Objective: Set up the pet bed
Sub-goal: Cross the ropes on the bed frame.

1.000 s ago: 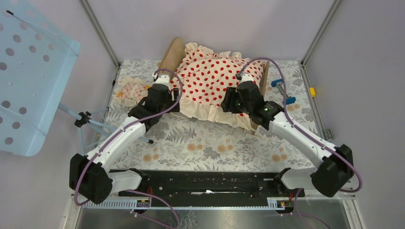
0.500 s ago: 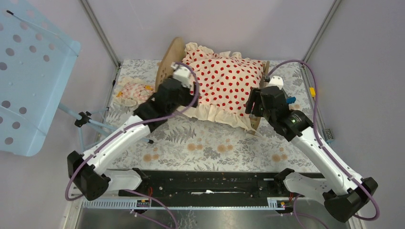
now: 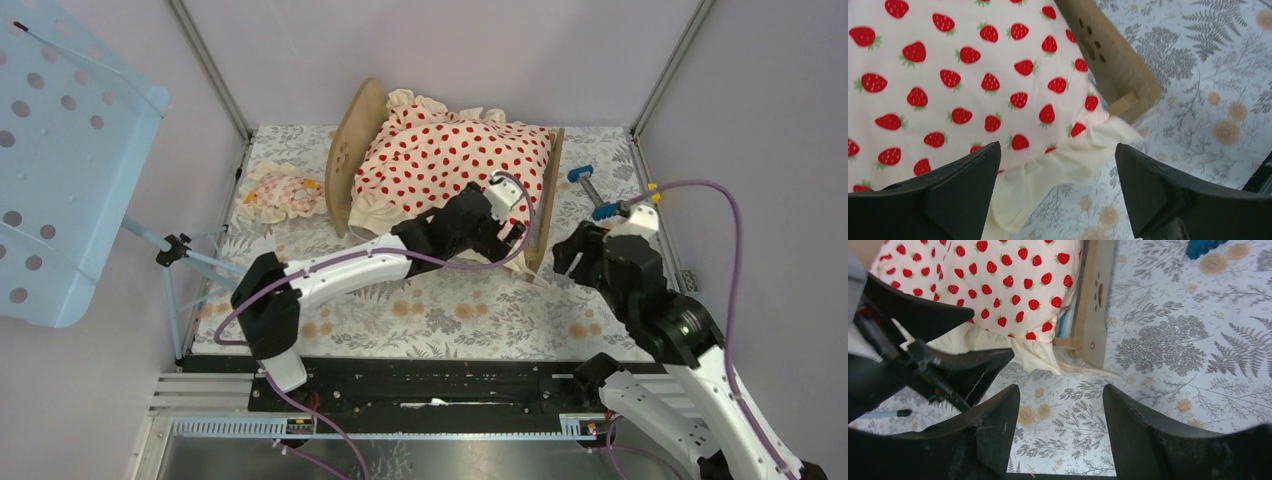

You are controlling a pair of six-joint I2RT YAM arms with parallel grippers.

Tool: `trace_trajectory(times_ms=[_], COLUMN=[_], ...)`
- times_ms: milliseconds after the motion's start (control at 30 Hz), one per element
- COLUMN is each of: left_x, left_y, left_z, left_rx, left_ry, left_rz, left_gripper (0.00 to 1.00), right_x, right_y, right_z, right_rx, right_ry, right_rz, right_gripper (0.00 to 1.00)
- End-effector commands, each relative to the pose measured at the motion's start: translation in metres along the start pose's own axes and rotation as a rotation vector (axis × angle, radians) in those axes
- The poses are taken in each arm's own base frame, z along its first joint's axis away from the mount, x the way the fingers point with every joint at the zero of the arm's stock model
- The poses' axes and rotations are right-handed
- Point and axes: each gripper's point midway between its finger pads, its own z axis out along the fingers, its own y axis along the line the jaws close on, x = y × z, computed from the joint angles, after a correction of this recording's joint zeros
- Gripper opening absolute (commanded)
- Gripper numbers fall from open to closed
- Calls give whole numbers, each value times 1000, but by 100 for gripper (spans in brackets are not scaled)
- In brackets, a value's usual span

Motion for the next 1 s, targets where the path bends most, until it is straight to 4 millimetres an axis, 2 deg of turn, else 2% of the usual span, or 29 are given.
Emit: trace_trajectory(times_ms=[0,100,200,467,633,867,967], left_x=[-59,-51,-39,-12,5,10,7], left_y=[-12,-15,-16,-31,-21,-14,-5], left_z=[16,36,49,60,71,84,88], left_rx=[23,1,-24,5,-62,-105,-131], left_ry=[-150,-113,-65,5,60,84,79], left_rz=[-52,-39,-19,-7,12,41,41], left_gripper=[93,93,94,93,93,73,59], right_x=[-15,-23,-23,-19,-16,-7,-5], right_y=[-29,-40,-44,-39,-36,-34,-33], right_z=[-28,-41,-46,-40,-39,-35,-33], right_rx=[86,101,112,96,81,67,60], right_ry=[-96,-146,-148,-132,-123,-97,-90], right_rz=[82,105,105,91,95,102,104], right_gripper=[69,69,70,70,71,71,71])
